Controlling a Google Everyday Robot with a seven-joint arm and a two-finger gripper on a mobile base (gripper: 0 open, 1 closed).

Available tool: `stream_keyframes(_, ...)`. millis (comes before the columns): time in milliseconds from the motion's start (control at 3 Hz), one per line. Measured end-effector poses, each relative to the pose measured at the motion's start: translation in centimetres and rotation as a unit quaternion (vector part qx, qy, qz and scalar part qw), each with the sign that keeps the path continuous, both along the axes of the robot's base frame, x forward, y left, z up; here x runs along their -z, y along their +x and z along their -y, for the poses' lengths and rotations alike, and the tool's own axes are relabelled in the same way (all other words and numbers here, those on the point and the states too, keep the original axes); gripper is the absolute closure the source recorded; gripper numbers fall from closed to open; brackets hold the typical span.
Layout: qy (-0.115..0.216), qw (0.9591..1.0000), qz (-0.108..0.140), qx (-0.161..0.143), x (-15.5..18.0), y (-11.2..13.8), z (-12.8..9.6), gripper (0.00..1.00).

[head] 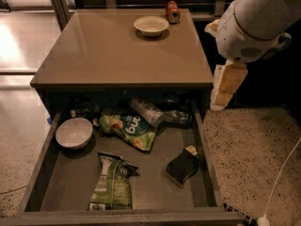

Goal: Pick green jalapeno chip bag from top drawer and place on counter

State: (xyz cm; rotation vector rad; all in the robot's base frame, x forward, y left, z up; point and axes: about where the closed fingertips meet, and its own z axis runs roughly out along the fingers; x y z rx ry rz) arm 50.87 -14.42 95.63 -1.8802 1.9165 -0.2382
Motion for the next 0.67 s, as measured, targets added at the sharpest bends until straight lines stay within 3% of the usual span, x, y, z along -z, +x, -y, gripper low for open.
stream_keyframes(333, 0.044, 0.9953, -0.016, -0.085, 0.1, -0.6, -1.9, 0.00)
stream_keyframes(667, 0.076, 0.9808, -0.033, -0.177, 0.3, -1.6, -2.9, 0.00)
